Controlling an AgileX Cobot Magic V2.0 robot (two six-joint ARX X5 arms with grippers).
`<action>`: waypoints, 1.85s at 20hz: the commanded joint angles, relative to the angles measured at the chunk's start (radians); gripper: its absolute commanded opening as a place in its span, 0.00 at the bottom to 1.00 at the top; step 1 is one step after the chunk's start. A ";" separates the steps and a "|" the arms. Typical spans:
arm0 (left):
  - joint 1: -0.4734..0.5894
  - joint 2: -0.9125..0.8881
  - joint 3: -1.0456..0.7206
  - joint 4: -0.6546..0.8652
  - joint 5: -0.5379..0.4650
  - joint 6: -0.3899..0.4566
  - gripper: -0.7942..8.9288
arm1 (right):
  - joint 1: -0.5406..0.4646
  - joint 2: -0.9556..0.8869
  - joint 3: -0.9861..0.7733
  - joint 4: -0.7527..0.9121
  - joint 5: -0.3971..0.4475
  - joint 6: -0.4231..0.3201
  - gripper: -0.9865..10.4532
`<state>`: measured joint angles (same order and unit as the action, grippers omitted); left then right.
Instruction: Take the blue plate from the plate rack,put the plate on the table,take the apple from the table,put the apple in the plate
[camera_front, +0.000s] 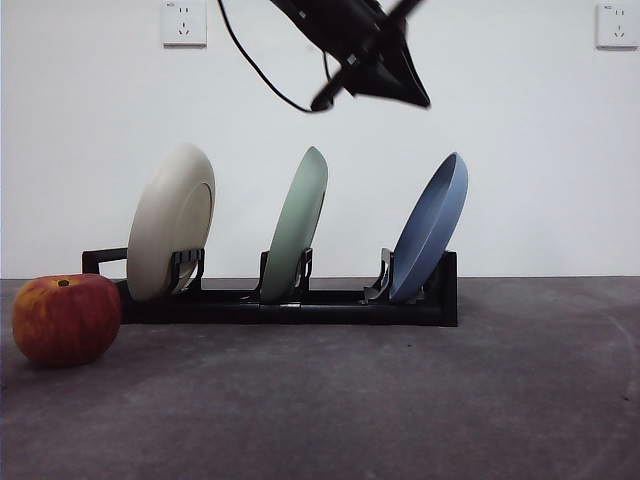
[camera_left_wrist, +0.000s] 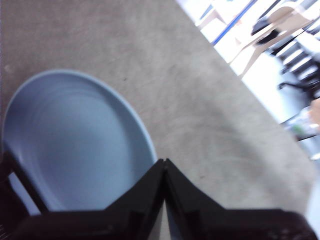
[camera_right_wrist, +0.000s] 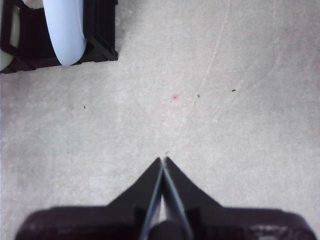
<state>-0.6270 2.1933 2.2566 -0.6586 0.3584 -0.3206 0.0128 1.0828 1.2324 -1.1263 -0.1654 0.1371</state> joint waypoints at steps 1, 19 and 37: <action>-0.033 0.018 -0.004 0.024 -0.117 0.055 0.19 | 0.000 0.002 -0.002 0.002 -0.003 -0.010 0.08; -0.116 0.138 -0.004 0.023 -0.228 0.066 0.19 | 0.001 0.001 -0.004 -0.027 -0.003 -0.010 0.09; -0.096 0.055 0.010 0.021 -0.201 0.080 0.08 | 0.001 0.001 -0.004 -0.026 -0.002 -0.010 0.09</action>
<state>-0.7254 2.2784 2.2578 -0.6506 0.1528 -0.2680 0.0128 1.0836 1.2324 -1.1557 -0.1654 0.1341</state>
